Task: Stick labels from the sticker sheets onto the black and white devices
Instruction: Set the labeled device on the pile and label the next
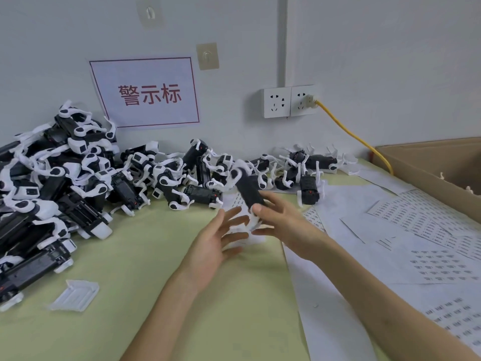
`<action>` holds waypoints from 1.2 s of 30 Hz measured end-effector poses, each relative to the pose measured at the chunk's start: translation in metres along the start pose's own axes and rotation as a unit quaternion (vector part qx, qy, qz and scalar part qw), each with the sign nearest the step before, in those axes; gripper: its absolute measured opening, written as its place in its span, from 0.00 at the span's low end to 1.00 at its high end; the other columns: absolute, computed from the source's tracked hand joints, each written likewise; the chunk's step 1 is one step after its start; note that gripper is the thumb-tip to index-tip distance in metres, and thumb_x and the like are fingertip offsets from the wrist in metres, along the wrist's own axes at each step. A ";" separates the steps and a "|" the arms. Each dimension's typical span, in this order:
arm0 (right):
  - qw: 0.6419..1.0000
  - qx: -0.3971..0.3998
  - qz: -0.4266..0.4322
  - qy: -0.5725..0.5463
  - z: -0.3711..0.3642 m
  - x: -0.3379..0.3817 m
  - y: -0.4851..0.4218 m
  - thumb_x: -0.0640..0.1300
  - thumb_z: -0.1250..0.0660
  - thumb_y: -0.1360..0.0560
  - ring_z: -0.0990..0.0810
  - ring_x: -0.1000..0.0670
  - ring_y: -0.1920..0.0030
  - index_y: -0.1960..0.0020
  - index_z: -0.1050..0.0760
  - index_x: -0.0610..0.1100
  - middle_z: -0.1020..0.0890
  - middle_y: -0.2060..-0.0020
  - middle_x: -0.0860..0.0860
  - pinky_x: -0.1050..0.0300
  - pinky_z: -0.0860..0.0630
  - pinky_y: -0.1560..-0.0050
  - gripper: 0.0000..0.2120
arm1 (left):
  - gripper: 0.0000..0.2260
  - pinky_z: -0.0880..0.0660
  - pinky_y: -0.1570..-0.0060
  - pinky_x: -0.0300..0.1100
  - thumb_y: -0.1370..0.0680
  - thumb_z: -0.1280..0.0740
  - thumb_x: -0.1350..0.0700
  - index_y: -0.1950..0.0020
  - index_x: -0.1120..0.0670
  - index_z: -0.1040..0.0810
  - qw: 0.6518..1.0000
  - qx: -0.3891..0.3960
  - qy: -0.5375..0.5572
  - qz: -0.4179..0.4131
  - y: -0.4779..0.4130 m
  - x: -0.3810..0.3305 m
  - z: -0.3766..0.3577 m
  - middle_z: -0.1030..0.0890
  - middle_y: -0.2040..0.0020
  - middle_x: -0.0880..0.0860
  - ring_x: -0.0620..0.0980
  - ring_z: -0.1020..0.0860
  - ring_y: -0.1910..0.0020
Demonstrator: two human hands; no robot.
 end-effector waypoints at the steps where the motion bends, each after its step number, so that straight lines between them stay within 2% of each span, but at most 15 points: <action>1: 0.999 -0.003 0.005 0.040 -0.003 0.000 0.001 0.49 0.26 0.27 0.17 0.49 0.50 0.33 0.24 0.48 0.18 0.44 0.43 0.54 0.19 0.47 0.24 | 0.25 0.26 0.50 0.49 0.23 0.39 0.35 0.32 0.45 0.19 1.000 0.021 -0.013 -0.004 0.000 0.001 -0.005 0.16 0.39 0.48 0.49 0.17 0.50; 4: 0.992 0.033 0.012 0.122 -0.016 -0.003 0.006 0.47 0.24 0.30 0.18 0.48 0.46 0.33 0.24 0.50 0.17 0.42 0.43 0.53 0.20 0.41 0.26 | 0.32 0.31 0.59 0.47 0.23 0.42 0.32 0.29 0.54 0.23 1.000 0.027 -0.010 -0.011 0.003 0.001 -0.010 0.18 0.41 0.57 0.54 0.23 0.57; 6: 0.988 0.063 0.010 0.139 -0.024 -0.006 0.008 0.48 0.24 0.28 0.19 0.42 0.44 0.33 0.24 0.51 0.17 0.42 0.44 0.51 0.22 0.38 0.25 | 0.33 0.35 0.54 0.51 0.22 0.43 0.31 0.31 0.55 0.21 1.000 0.019 -0.007 -0.008 0.003 0.000 -0.008 0.20 0.38 0.65 0.58 0.29 0.51; 7: 0.989 0.064 0.006 0.134 -0.025 -0.007 0.008 0.48 0.25 0.28 0.19 0.42 0.46 0.32 0.24 0.52 0.17 0.43 0.45 0.52 0.22 0.40 0.24 | 0.31 0.36 0.49 0.55 0.21 0.43 0.31 0.33 0.53 0.20 1.000 0.020 -0.005 -0.007 0.004 0.000 -0.007 0.22 0.34 0.67 0.60 0.29 0.47; 9: 0.992 0.058 -0.003 0.117 -0.023 -0.006 0.008 0.49 0.28 0.26 0.20 0.49 0.53 0.32 0.23 0.51 0.17 0.47 0.47 0.57 0.22 0.47 0.22 | 0.29 0.31 0.45 0.56 0.20 0.44 0.32 0.35 0.51 0.17 0.999 0.028 0.009 -0.012 0.004 -0.002 -0.006 0.22 0.33 0.66 0.61 0.25 0.42; 12: 0.992 0.042 -0.006 0.120 -0.019 -0.008 0.005 0.46 0.31 0.20 0.21 0.52 0.58 0.33 0.22 0.50 0.18 0.51 0.48 0.55 0.23 0.48 0.16 | 0.27 0.21 0.47 0.51 0.18 0.46 0.36 0.36 0.52 0.17 0.998 0.039 0.043 -0.013 0.006 -0.005 -0.009 0.20 0.34 0.64 0.60 0.19 0.40; 14: 0.989 0.028 -0.003 0.143 -0.015 -0.009 0.004 0.43 0.31 0.19 0.20 0.50 0.56 0.34 0.21 0.50 0.18 0.50 0.48 0.55 0.24 0.48 0.14 | 0.28 0.21 0.48 0.50 0.17 0.48 0.37 0.33 0.54 0.19 0.998 0.047 0.033 -0.006 0.007 -0.004 -0.012 0.21 0.33 0.63 0.60 0.20 0.40; 17: 0.990 0.017 0.001 0.142 -0.013 -0.011 0.003 0.43 0.29 0.21 0.20 0.49 0.54 0.37 0.20 0.49 0.17 0.49 0.42 0.55 0.24 0.49 0.12 | 0.29 0.20 0.54 0.47 0.17 0.48 0.39 0.28 0.58 0.25 0.998 0.063 0.024 -0.004 0.007 -0.002 -0.016 0.20 0.33 0.60 0.56 0.18 0.46; 20: 0.990 -0.003 0.017 0.139 -0.009 -0.010 0.001 0.47 0.26 0.25 0.19 0.48 0.55 0.42 0.19 0.47 0.17 0.47 0.38 0.52 0.23 0.50 0.13 | 0.25 0.19 0.52 0.49 0.15 0.45 0.42 0.25 0.58 0.29 0.996 0.084 0.014 -0.010 0.007 -0.002 -0.020 0.22 0.29 0.58 0.56 0.18 0.42; 23: 0.989 -0.024 0.029 0.144 -0.006 -0.008 0.001 0.51 0.26 0.28 0.19 0.50 0.57 0.47 0.20 0.43 0.16 0.54 0.45 0.57 0.23 0.55 0.15 | 0.24 0.20 0.47 0.53 0.17 0.41 0.45 0.24 0.56 0.30 0.994 0.104 -0.006 -0.015 0.010 -0.002 -0.024 0.22 0.29 0.58 0.58 0.19 0.41; 26: 0.989 -0.028 0.030 0.144 -0.004 -0.007 0.002 0.53 0.25 0.28 0.21 0.52 0.61 0.51 0.24 0.38 0.18 0.60 0.51 0.62 0.26 0.59 0.18 | 0.24 0.21 0.43 0.56 0.20 0.36 0.43 0.27 0.52 0.26 0.994 0.105 -0.038 -0.007 0.012 0.000 -0.024 0.19 0.34 0.60 0.60 0.18 0.49; 29: 0.990 -0.015 0.026 0.135 -0.006 -0.005 0.003 0.53 0.25 0.28 0.24 0.54 0.63 0.55 0.25 0.40 0.21 0.63 0.51 0.63 0.29 0.61 0.17 | 0.19 0.20 0.49 0.49 0.24 0.30 0.41 0.35 0.43 0.20 0.992 0.114 -0.044 -0.009 0.018 -0.004 -0.026 0.17 0.40 0.61 0.60 0.17 0.55; 32: 0.992 -0.003 0.015 0.127 -0.007 -0.003 0.004 0.54 0.25 0.29 0.25 0.51 0.60 0.57 0.27 0.42 0.23 0.62 0.49 0.56 0.29 0.54 0.17 | 0.15 0.20 0.53 0.44 0.24 0.30 0.44 0.37 0.41 0.19 0.992 0.116 -0.041 -0.013 0.020 -0.006 -0.027 0.17 0.43 0.63 0.61 0.17 0.58; 34: 0.991 0.001 0.003 0.132 -0.007 -0.002 0.006 0.54 0.26 0.30 0.24 0.51 0.59 0.59 0.28 0.43 0.23 0.62 0.50 0.52 0.30 0.51 0.17 | 0.12 0.20 0.53 0.45 0.22 0.31 0.46 0.39 0.40 0.18 0.992 0.114 -0.056 -0.013 0.020 -0.005 -0.027 0.19 0.41 0.67 0.60 0.17 0.58; 36: 0.990 0.000 -0.004 0.137 -0.007 -0.002 0.007 0.55 0.27 0.29 0.24 0.53 0.60 0.60 0.29 0.43 0.22 0.64 0.54 0.52 0.30 0.50 0.17 | 0.09 0.19 0.51 0.47 0.21 0.33 0.47 0.43 0.38 0.17 0.990 0.117 -0.074 -0.012 0.021 -0.004 -0.028 0.20 0.40 0.67 0.60 0.17 0.57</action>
Point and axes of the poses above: each hand's wrist, its own y-axis away from the middle knuckle, its own z-axis out of the back of the hand, x = y × z, the point moved 7 cm from there along -y, towards the middle knuckle
